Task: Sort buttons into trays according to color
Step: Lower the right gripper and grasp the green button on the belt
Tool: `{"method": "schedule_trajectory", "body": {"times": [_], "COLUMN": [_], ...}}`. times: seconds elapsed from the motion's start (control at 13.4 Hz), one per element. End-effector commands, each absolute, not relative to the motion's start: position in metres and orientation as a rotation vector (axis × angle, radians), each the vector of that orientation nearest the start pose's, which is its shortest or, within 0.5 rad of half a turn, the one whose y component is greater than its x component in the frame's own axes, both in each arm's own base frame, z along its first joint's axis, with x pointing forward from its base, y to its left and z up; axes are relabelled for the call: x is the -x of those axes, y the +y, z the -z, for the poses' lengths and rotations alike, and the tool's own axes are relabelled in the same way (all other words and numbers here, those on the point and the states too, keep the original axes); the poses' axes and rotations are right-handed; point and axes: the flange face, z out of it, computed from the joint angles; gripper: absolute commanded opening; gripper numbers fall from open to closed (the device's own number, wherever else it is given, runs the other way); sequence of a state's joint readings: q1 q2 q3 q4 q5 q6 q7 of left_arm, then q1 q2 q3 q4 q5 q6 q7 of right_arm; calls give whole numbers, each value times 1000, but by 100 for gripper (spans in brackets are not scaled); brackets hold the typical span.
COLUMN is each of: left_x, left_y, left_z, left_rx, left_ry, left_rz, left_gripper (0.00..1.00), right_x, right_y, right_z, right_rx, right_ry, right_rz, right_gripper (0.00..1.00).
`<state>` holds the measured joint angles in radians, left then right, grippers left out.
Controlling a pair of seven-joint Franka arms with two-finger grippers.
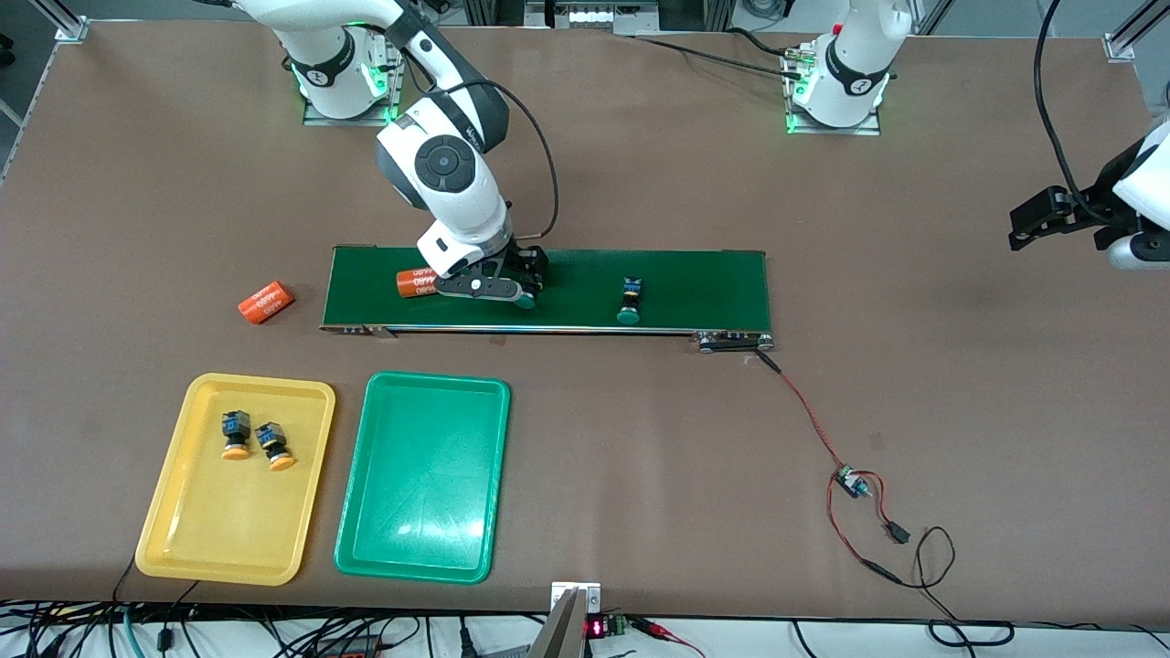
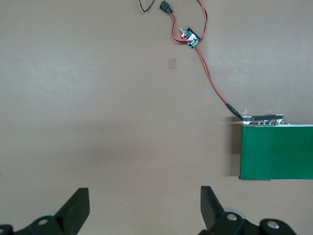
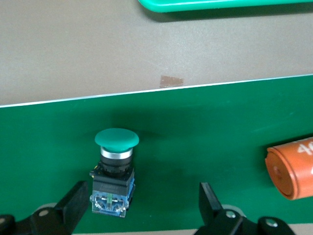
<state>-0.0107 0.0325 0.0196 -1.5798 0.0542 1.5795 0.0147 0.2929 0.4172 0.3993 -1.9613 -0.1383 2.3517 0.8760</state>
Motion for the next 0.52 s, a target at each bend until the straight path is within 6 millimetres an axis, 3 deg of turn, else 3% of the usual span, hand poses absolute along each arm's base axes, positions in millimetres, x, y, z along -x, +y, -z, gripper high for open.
{"method": "schedule_trajectory", "body": {"times": [0.0, 0.45], "left_x": [-562, -561], "left_y": [9, 5], "left_z": [-611, -616], "left_rx": [3084, 3082], "left_ry": [9, 18], "left_rz": [-62, -60], "left_gripper": [100, 100], "right_x": [-487, -488], "right_y": [389, 388], "right_z": [-273, -268], "right_rx": [3080, 3087], "right_ry": [237, 230], "right_rz": [-50, -57], "right_gripper": [100, 100]}}
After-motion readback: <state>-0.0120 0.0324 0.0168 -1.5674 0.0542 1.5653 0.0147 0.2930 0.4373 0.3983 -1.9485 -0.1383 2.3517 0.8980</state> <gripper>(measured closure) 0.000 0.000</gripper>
